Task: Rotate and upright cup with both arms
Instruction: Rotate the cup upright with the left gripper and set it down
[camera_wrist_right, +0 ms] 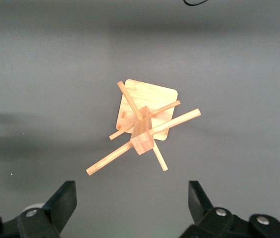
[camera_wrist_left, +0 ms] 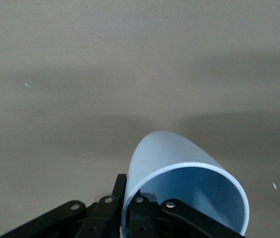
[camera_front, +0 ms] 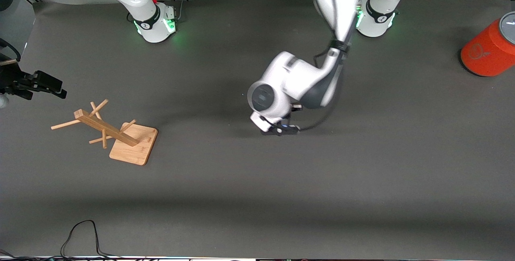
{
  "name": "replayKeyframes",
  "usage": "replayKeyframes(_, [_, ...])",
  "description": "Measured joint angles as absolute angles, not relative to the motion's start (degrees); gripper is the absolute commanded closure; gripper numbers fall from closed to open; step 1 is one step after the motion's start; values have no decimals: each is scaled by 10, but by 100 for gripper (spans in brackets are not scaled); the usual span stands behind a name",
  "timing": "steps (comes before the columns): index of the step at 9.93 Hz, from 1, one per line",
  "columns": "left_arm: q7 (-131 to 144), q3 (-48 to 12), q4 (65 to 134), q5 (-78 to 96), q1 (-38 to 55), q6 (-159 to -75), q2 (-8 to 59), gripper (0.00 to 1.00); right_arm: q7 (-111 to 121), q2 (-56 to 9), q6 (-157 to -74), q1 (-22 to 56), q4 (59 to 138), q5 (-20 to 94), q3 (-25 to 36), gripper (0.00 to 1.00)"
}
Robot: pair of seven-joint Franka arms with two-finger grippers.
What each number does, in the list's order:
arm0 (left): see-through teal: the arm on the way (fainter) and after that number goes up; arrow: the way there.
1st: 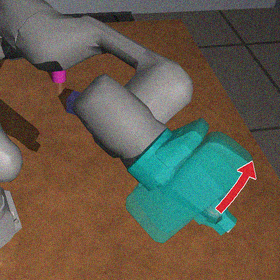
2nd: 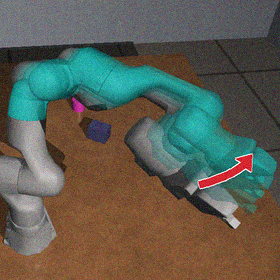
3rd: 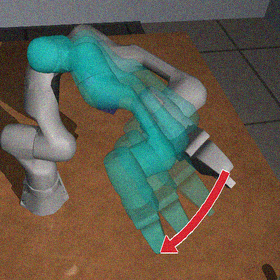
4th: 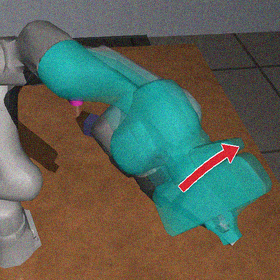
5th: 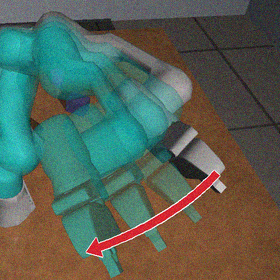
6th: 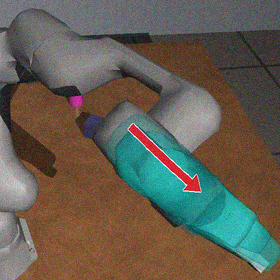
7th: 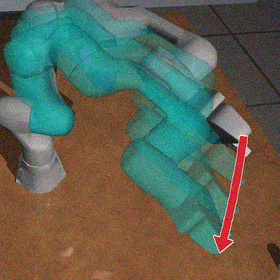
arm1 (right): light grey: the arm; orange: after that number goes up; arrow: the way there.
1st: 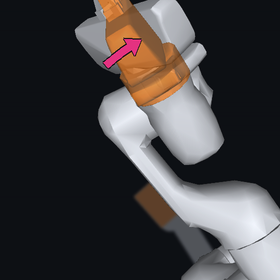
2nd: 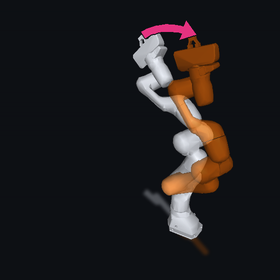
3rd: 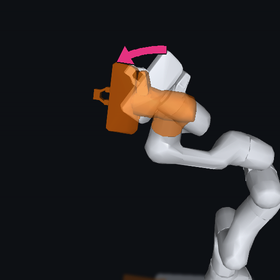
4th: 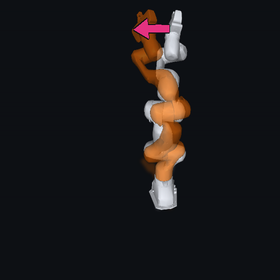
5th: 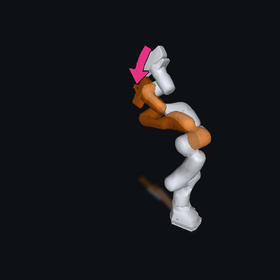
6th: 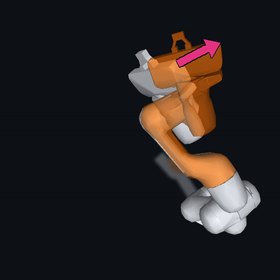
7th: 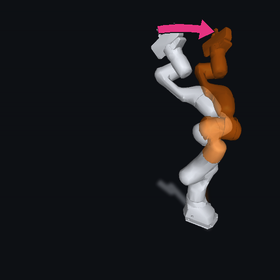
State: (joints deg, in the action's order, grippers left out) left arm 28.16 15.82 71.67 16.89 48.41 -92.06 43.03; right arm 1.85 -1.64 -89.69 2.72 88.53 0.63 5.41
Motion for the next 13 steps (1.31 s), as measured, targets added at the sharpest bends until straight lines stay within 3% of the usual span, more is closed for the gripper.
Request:
replayKeyframes(2, [263, 151, 792, 208, 487, -1020, 409, 100, 18, -16, -897, 27, 884, 6, 54, 0])
replayKeyframes(4, [318, 145, 940, 221, 553, -1227, 350, 100, 18, -17, -897, 27, 884, 6, 54, 0])
replayKeyframes(5, [350, 145, 1002, 221, 587, -1280, 313, 100, 18, -17, -898, 27, 884, 6, 54, 0])
replayKeyframes(9, [412, 147, 1062, 217, 621, -1298, 283, 99, 19, -18, -898, 27, 884, 6, 53, 0])
replayKeyframes(10, [419, 147, 1063, 217, 621, -1305, 286, 58, 19, -18, -898, 27, 884, 6, 53, 0])
replayKeyframes(11, [426, 147, 1066, 217, 622, -1314, 290, 1, 19, -18, -898, 27, 884, 6, 53, 0])
replayKeyframes(13, [431, 147, 1067, 217, 623, -1320, 296, 0, 19, -19, -898, 27, 884, 6, 53, 0])
